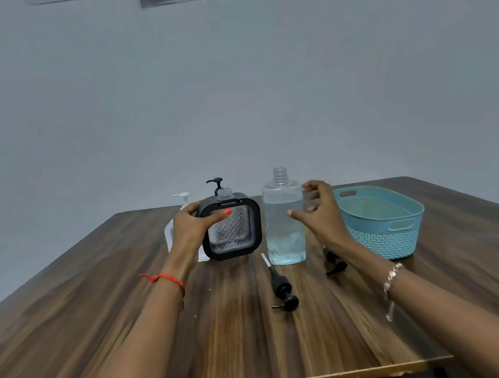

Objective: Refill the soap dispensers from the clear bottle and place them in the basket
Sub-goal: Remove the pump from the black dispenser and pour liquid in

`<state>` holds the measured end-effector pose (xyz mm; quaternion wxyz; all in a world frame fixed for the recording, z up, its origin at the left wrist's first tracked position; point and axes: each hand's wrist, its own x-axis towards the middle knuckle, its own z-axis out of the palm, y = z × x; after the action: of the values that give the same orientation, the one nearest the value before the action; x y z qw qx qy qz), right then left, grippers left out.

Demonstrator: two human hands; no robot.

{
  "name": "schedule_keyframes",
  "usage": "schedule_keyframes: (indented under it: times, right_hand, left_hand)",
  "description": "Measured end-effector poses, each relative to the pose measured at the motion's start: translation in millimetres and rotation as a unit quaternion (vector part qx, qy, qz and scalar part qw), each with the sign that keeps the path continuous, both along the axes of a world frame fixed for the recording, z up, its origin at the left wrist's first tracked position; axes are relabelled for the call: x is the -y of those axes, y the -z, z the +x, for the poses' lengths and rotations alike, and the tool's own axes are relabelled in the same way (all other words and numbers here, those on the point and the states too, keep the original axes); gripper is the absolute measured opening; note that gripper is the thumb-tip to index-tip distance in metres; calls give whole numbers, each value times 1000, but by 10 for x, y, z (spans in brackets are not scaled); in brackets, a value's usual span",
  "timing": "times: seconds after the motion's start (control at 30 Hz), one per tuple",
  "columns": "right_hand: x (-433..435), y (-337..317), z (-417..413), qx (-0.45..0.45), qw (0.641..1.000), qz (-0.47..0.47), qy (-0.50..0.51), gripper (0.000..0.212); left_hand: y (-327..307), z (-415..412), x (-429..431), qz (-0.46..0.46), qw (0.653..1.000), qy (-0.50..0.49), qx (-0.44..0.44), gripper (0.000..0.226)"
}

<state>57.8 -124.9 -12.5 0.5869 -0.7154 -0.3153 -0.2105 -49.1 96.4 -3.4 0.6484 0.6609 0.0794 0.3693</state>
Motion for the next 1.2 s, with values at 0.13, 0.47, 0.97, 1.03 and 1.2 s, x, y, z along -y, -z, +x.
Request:
schedule_keyframes:
  times: [0.13, 0.47, 0.97, 1.03, 1.2]
  right_hand:
    - [-107, -46, 373, -153, 984, -27, -86, 98]
    - [-303, 89, 573, -221, 942, 26, -251, 55]
    - [-334, -138, 393, -59, 998, 5, -22, 63]
    - [-285, -216, 410, -34, 999, -20, -3, 64]
    - [-177, -404, 388, 55, 994, -84, 34, 73]
  left_hand:
    - [-18, 49, 9, 5, 1000, 9, 5, 32]
    - [-62, 167, -36, -7, 1000, 16, 16, 29]
    - [-131, 217, 160, 69, 987, -142, 14, 53]
    - [-131, 221, 183, 71, 985, -155, 21, 55]
    - [-126, 268, 240, 115, 976, -183, 17, 60]
